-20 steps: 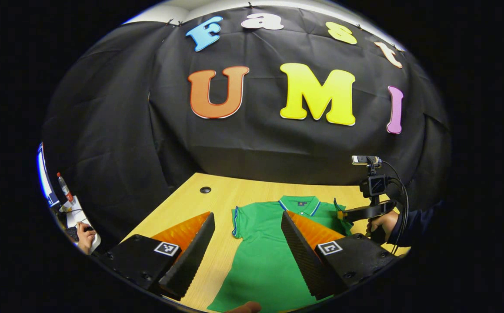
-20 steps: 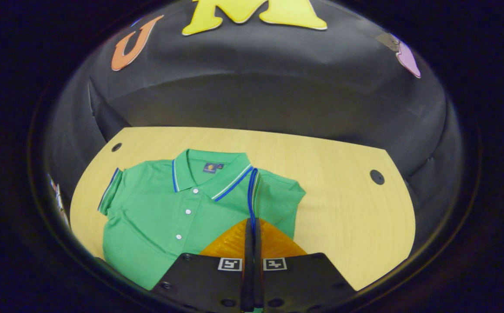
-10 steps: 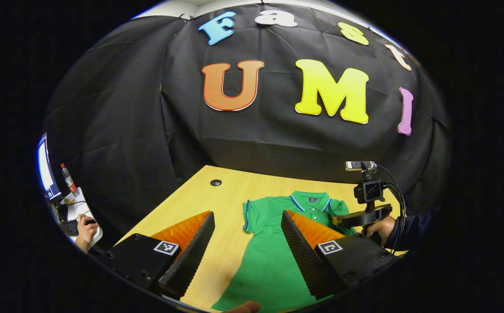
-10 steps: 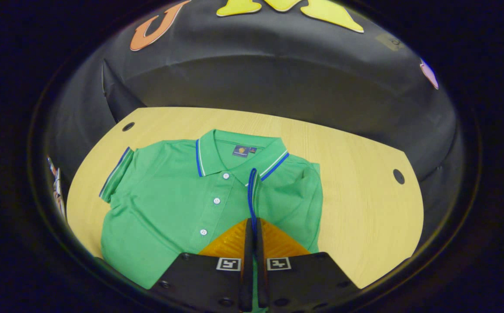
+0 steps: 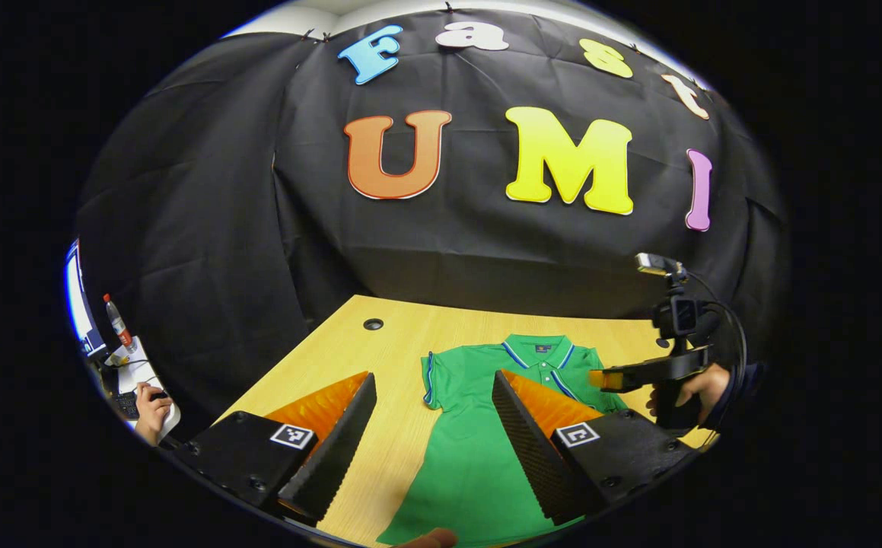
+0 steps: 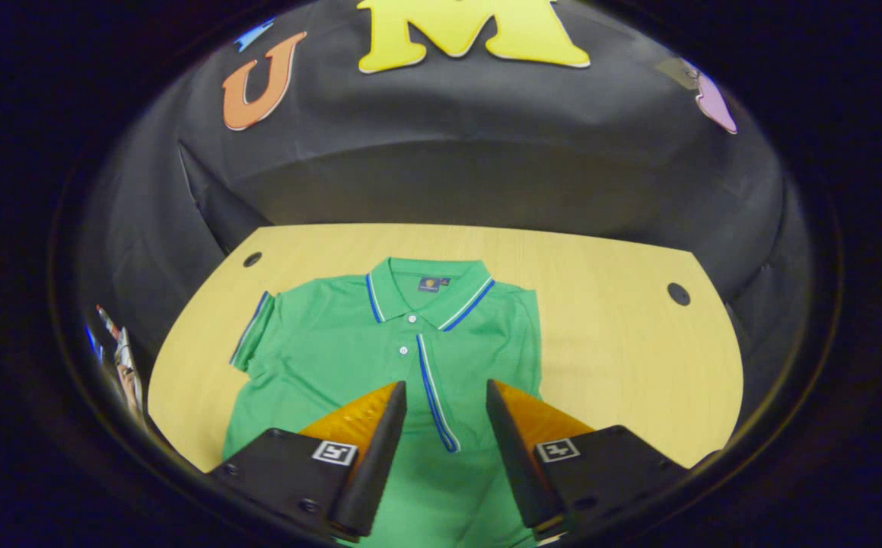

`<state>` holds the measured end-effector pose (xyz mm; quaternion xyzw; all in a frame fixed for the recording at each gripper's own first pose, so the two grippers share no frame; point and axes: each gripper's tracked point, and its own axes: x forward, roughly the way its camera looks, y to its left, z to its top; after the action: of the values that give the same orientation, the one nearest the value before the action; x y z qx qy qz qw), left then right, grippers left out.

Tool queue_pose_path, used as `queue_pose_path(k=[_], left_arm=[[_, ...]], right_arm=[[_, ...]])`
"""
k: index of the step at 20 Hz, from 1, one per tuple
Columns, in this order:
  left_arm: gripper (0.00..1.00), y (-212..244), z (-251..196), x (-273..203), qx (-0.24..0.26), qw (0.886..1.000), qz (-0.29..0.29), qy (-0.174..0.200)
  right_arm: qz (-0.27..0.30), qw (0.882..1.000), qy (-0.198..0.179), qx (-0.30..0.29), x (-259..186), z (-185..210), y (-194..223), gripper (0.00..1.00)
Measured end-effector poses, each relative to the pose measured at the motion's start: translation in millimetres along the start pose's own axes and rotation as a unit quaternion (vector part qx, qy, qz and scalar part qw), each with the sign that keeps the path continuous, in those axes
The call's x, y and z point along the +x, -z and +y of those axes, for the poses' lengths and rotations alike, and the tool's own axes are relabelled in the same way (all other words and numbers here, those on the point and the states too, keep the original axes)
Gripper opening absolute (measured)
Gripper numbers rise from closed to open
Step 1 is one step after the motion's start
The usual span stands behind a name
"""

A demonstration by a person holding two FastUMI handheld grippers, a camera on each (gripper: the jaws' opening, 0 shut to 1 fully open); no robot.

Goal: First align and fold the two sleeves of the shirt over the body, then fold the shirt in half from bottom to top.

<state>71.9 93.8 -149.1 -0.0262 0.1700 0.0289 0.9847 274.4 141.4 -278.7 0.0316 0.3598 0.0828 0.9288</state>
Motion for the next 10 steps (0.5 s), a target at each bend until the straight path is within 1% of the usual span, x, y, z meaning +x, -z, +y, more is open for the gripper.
queue_pose_path(k=[1,2,3,4,5,8,9,10], left_arm=[[0.99,0.4,1.7,2.2,0.0,1.0,0.004,-0.001],[0.99,2.4,2.3,6.4,0.001,1.0,0.009,0.001],[0.99,4.3,3.3,11.4,0.001,1.0,0.014,0.001],[0.99,6.3,5.4,17.3,-0.002,1.0,0.021,0.001],[0.99,9.0,8.1,23.5,-0.007,1.0,0.026,-0.001],[0.99,17.2,13.3,49.3,-0.022,0.999,0.046,-0.012],[1.0,20.3,13.5,58.8,-0.025,0.998,0.053,-0.012],[1.0,21.8,12.2,67.9,-0.029,0.998,0.057,-0.01]], right_arm=[[-0.011,1.0,-0.002,0.0,-16.5,-2.5,-1.8,0.81],[-0.022,1.0,-0.002,-0.004,-33.6,-6.5,-4.2,0.81],[-0.035,0.999,-0.002,-0.009,-51.9,-10.2,-5.8,0.92],[-0.051,0.999,-0.003,-0.012,-70.3,-14.1,-9.0,0.94],[-0.068,0.998,0.002,-0.015,-88.4,-19.3,-10.9,0.92],[-0.11,0.994,0.013,-0.018,-146.1,-31.6,-14.1,0.92],[-0.123,0.992,0.02,-0.02,-164.8,-36.3,-13.8,0.95],[-0.133,0.991,0.024,-0.02,-182.5,-38.6,-13.7,0.92]])
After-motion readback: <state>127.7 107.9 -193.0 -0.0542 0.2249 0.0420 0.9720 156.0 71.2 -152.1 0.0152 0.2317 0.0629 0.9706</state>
